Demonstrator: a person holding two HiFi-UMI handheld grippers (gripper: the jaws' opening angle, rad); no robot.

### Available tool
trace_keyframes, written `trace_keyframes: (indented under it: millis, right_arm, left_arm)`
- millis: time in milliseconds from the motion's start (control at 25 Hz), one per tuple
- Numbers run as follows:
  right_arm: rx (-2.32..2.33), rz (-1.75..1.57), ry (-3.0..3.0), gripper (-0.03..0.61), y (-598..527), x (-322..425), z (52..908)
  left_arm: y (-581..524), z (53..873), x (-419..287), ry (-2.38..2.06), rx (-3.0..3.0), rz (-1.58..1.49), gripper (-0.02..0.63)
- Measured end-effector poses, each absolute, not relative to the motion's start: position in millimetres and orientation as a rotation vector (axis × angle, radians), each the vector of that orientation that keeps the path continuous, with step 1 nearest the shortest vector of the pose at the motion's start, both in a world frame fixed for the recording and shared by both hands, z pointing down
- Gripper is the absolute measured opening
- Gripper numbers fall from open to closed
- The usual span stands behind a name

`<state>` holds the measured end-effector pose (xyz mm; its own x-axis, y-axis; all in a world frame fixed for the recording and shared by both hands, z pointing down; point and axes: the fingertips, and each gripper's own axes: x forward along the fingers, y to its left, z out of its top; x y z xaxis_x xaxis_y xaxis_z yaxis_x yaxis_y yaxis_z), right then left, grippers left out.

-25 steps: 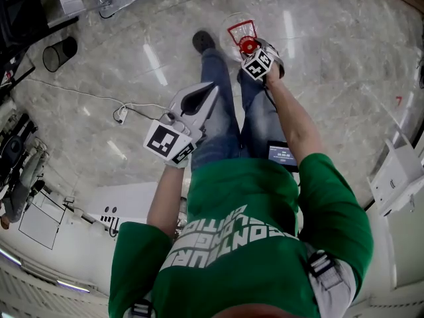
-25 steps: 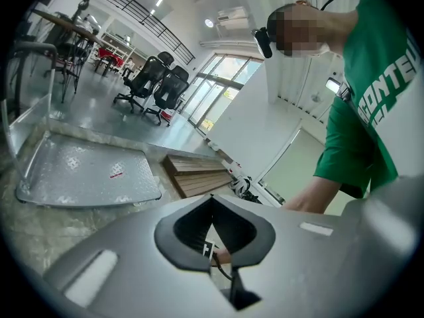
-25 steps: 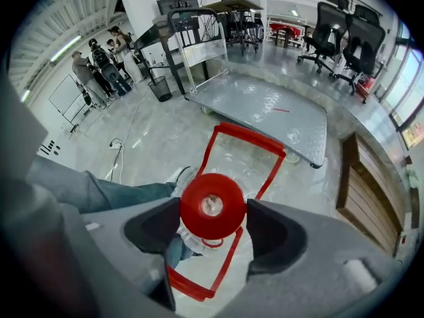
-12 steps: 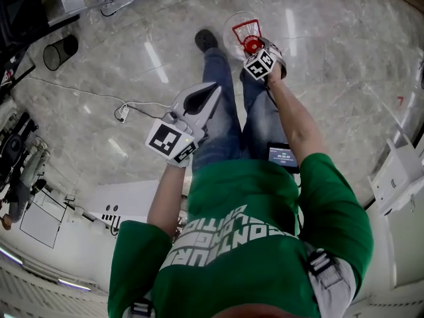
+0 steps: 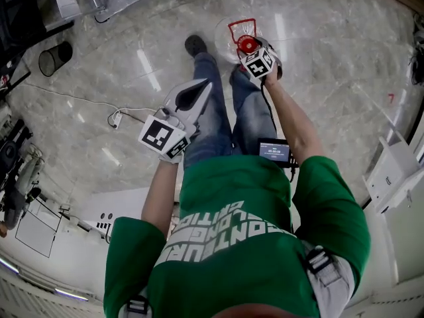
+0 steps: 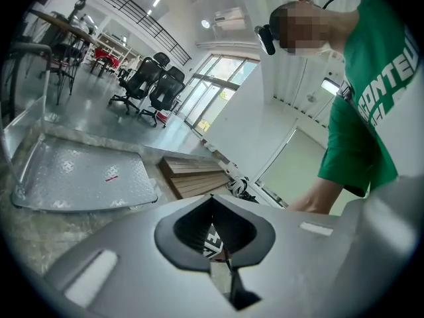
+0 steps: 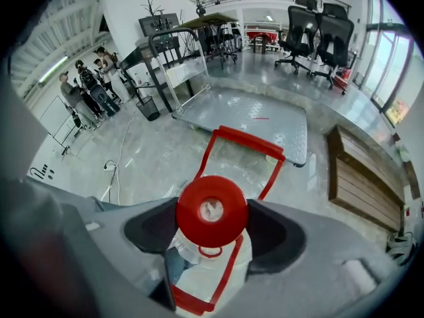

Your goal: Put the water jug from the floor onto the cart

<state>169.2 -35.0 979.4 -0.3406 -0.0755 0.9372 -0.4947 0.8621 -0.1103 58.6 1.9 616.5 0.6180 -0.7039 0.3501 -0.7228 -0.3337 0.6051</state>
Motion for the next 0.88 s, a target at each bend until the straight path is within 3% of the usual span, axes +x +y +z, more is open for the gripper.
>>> trace_keyframes:
  millis: [520, 880]
  right_arm:
    - [0.554, 0.356, -2.070, 0.298, -91, 214, 806]
    - [0.780, 0.297, -2.196, 0.298, -136, 245, 681]
  left_arm:
    - [-17, 532, 89, -1.140, 2.268, -0.035, 0.015]
    - [-28, 496, 66, -1.271, 2.306, 0.004, 0.015]
